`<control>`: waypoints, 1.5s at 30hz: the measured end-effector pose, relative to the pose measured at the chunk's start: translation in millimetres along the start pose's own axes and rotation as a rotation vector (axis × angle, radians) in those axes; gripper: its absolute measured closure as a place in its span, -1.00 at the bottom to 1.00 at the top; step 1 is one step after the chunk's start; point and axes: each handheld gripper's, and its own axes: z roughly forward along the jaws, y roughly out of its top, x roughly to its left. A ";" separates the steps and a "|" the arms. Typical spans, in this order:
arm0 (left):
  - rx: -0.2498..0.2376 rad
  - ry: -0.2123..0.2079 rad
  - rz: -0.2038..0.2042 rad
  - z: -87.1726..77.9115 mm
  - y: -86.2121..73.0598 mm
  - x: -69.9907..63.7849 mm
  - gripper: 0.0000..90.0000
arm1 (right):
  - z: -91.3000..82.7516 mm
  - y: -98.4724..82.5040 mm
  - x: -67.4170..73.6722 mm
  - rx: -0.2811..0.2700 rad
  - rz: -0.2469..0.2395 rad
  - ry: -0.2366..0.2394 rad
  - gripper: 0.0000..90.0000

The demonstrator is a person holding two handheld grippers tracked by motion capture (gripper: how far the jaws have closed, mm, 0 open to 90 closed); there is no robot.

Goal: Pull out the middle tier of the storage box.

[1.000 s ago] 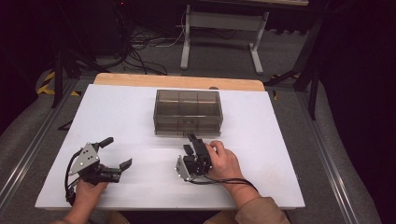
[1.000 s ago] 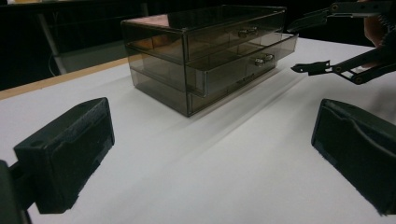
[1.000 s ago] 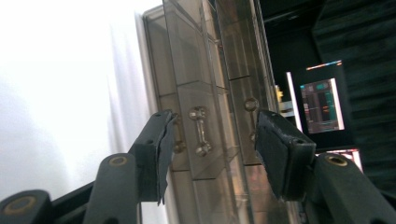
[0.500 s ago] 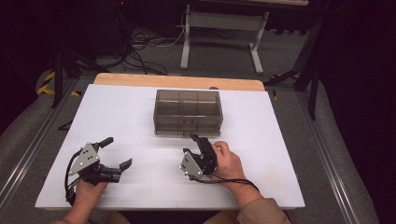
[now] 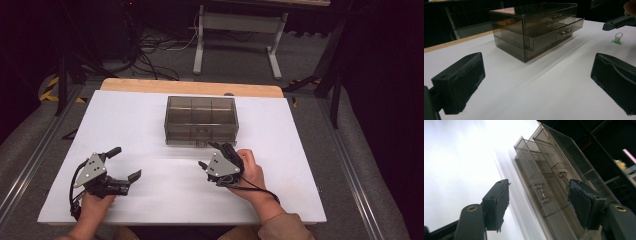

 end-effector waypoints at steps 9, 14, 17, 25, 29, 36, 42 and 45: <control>0.002 0.001 -0.001 -0.1 0.0 0.2 -0.99 | -6.1 -5.8 -15.9 -0.043 0.149 0.113 -0.36; 0.003 0.000 0.002 -0.1 0.1 0.5 -0.99 | -8.1 -8.9 -23.0 -0.068 0.216 0.156 -0.43; 0.002 0.000 0.001 -0.2 0.1 0.5 -0.99 | -8.0 -10.6 -27.2 -0.079 0.260 0.191 -0.50; 0.001 0.000 -0.001 -0.3 0.1 0.7 -0.99 | -3.3 -15.8 -36.0 -0.079 0.352 0.281 -0.70; 0.001 0.000 0.000 -0.2 0.1 0.6 -0.99 | -1.6 -17.9 -38.3 -0.077 0.388 0.295 -0.73; 0.001 0.001 0.001 -0.3 0.1 0.6 -0.99 | 0.6 -24.6 -47.9 -0.118 0.492 0.340 -0.82; -0.001 0.002 0.002 -0.2 0.0 0.5 -0.99 | -3.7 -23.5 -51.4 -0.147 0.483 0.268 -0.91; -0.001 0.002 0.002 -0.2 0.0 0.3 -0.99 | -4.0 -25.3 -54.7 -0.172 0.520 0.290 -0.94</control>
